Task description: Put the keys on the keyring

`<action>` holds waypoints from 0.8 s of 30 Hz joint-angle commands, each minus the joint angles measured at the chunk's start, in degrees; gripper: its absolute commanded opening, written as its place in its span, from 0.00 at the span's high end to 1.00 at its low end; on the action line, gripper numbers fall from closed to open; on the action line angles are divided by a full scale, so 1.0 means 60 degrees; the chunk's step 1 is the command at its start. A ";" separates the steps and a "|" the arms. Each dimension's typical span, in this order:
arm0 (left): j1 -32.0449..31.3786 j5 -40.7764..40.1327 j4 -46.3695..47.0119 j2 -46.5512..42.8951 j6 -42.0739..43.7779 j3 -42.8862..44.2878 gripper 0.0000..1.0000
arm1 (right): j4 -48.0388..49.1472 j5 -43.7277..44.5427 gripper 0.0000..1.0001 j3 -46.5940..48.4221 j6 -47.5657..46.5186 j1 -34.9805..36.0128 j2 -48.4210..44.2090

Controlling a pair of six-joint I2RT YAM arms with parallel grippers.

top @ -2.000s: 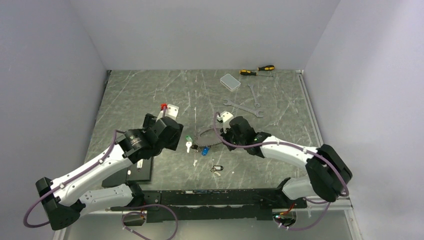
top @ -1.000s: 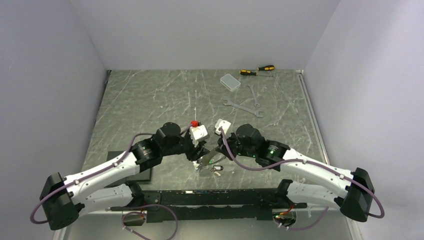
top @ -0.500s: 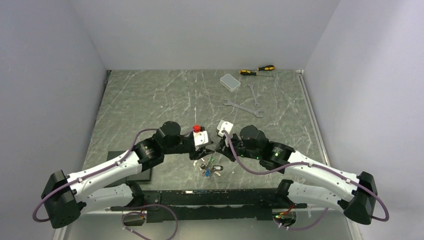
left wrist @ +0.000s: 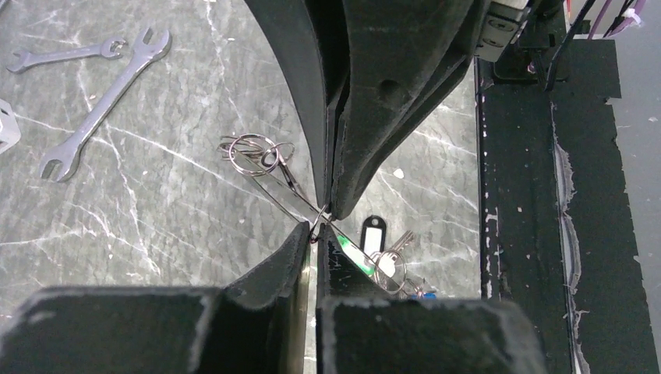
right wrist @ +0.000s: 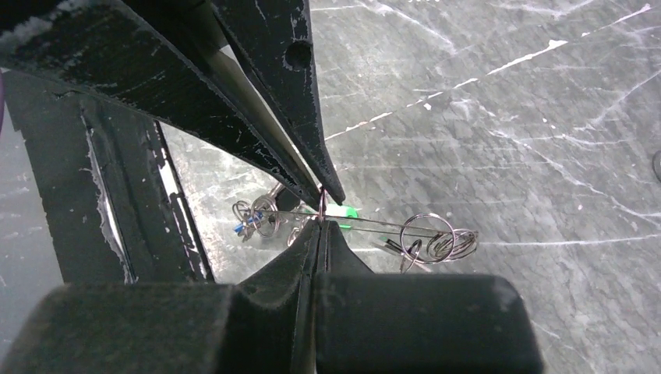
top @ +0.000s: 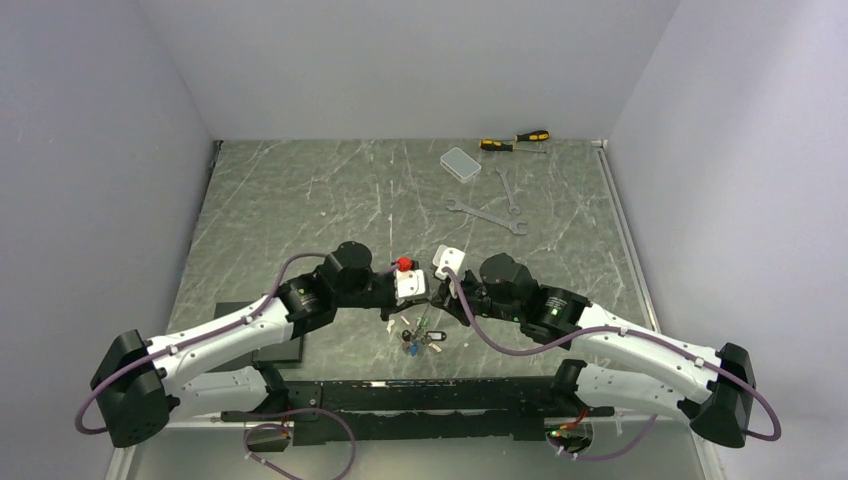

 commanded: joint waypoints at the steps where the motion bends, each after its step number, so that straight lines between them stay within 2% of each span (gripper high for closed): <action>1: -0.0032 0.0221 0.0166 0.0166 0.0414 0.0515 0.93 | 0.0609 -0.0115 1.00 0.0181 -0.0130 0.0130 -0.0216; 14: -0.0041 0.0602 -0.0064 0.0135 0.0406 0.0672 0.84 | 0.0572 0.0052 1.00 0.0211 -0.0169 0.0185 -0.0101; 16: -0.0037 0.0641 -0.0047 0.0153 0.0421 0.0689 0.88 | 0.0579 0.0047 1.00 0.0215 -0.0167 0.0185 -0.0101; 18: -0.0036 0.0752 0.0012 0.0156 0.0435 0.0697 1.00 | 0.0580 0.0061 1.00 0.0214 -0.0167 0.0185 -0.0116; 20: -0.0038 0.0907 0.0058 0.0145 0.0435 0.0709 1.00 | 0.0595 0.0115 1.00 0.0218 -0.0104 0.0185 -0.0128; 21: -0.0031 0.0965 0.0076 0.0104 0.0418 0.0707 1.00 | 0.0586 0.0187 0.98 0.0239 -0.0007 0.0185 -0.0143; 22: -0.0034 0.0954 0.0078 0.0035 0.0402 0.0672 1.00 | 0.0546 0.0254 0.86 0.0260 0.0111 0.0185 -0.0170; 23: -0.0041 0.0934 0.0078 -0.0055 0.0388 0.0612 1.00 | 0.0538 0.0383 0.71 0.0271 0.0230 0.0185 -0.0249; 24: -0.0030 0.0888 0.0340 -0.0201 0.0365 0.0528 1.00 | 0.0611 0.0484 0.51 0.0231 0.0377 0.0185 -0.0374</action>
